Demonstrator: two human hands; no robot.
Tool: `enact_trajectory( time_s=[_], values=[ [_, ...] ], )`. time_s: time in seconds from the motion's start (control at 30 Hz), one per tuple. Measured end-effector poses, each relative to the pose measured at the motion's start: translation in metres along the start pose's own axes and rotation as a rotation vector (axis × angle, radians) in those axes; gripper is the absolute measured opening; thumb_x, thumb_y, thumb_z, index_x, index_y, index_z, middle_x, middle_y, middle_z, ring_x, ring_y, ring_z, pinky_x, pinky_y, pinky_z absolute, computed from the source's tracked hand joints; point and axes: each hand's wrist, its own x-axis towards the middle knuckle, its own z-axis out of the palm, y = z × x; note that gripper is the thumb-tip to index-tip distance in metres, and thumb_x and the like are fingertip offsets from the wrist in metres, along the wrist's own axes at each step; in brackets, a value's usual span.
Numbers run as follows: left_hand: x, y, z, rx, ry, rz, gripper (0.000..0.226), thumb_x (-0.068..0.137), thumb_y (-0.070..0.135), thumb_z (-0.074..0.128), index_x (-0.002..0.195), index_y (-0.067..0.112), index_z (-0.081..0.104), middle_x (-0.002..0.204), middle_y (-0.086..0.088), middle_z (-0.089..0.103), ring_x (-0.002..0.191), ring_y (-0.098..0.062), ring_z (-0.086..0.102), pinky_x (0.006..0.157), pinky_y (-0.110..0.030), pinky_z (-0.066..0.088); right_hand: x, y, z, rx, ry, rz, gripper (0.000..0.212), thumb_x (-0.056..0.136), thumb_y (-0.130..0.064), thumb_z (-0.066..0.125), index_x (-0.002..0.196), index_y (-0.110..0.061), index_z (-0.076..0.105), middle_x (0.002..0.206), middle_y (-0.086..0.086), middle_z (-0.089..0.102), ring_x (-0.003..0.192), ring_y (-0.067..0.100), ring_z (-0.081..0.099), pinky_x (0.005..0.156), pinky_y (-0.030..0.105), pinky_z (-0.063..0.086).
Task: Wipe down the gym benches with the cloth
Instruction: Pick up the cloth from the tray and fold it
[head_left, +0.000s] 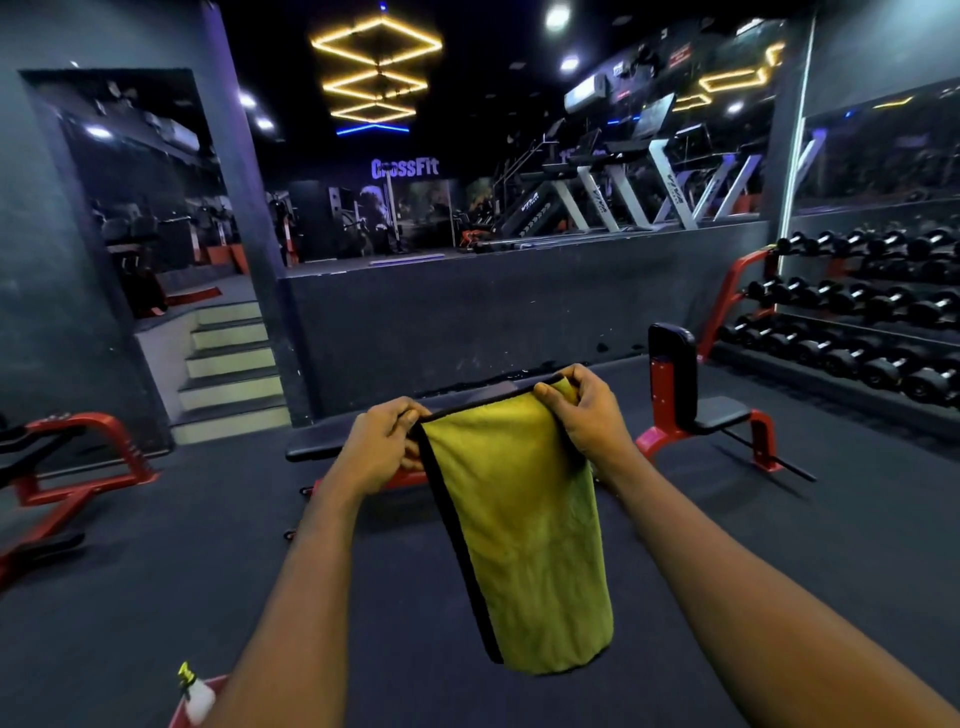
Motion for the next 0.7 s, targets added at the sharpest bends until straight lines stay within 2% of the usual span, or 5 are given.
enact_trajectory(
  time_s=[0.13, 0.23, 0.43, 0.53, 0.7],
  values=[
    [-0.001, 0.012, -0.007, -0.084, -0.128, -0.067, 0.028, 0.106, 0.009, 0.033, 0.106, 0.001, 0.059, 0.082, -0.013, 0.06, 0.066, -0.02, 0.064, 0.056, -0.031, 0.059, 0.0, 0.005, -0.003, 0.056, -0.003, 0.008, 0.022, 0.086, -0.035, 0.075, 0.091, -0.021, 0.058, 0.083, -0.004, 0.062, 0.08, 0.009, 0.059, 0.067, 0.022, 0.046],
    [0.0, 0.019, -0.01, -0.054, -0.199, -0.044, 0.02, 0.101, 0.014, 0.051, 0.107, 0.0, 0.063, 0.086, -0.013, 0.065, 0.073, -0.021, 0.067, 0.061, -0.032, 0.061, 0.0, 0.005, 0.0, 0.097, -0.03, 0.025, 0.03, 0.082, -0.037, 0.078, 0.089, -0.019, 0.056, 0.081, -0.003, 0.061, 0.08, 0.012, 0.059, 0.068, 0.03, 0.049],
    [0.008, 0.017, 0.0, 0.153, -0.332, 0.003, 0.019, 0.082, 0.0, 0.074, 0.1, 0.002, 0.067, 0.081, -0.01, 0.068, 0.07, -0.012, 0.068, 0.066, -0.035, 0.061, 0.003, 0.008, -0.002, 0.031, -0.028, 0.042, 0.027, 0.083, -0.035, 0.078, 0.088, -0.022, 0.054, 0.083, -0.004, 0.061, 0.079, 0.012, 0.059, 0.066, 0.025, 0.046],
    [0.014, 0.016, 0.002, 0.299, -0.28, 0.073, 0.014, 0.087, 0.002, 0.071, 0.095, 0.014, 0.069, 0.087, -0.012, 0.07, 0.07, -0.01, 0.067, 0.062, -0.024, 0.058, 0.005, 0.014, -0.009, -0.151, -0.125, 0.067, 0.022, 0.085, -0.039, 0.076, 0.091, -0.022, 0.063, 0.089, -0.007, 0.065, 0.087, 0.008, 0.06, 0.069, 0.022, 0.047],
    [0.028, 0.013, 0.0, 0.42, -0.305, 0.116, 0.017, 0.091, 0.005, 0.066, 0.092, 0.022, 0.068, 0.092, -0.006, 0.071, 0.084, -0.017, 0.069, 0.071, -0.033, 0.061, 0.001, 0.03, -0.018, -0.084, -0.377, 0.23, 0.029, 0.09, -0.034, 0.071, 0.086, -0.005, 0.066, 0.071, -0.003, 0.059, 0.068, 0.01, 0.055, 0.066, 0.028, 0.047]
  ],
)
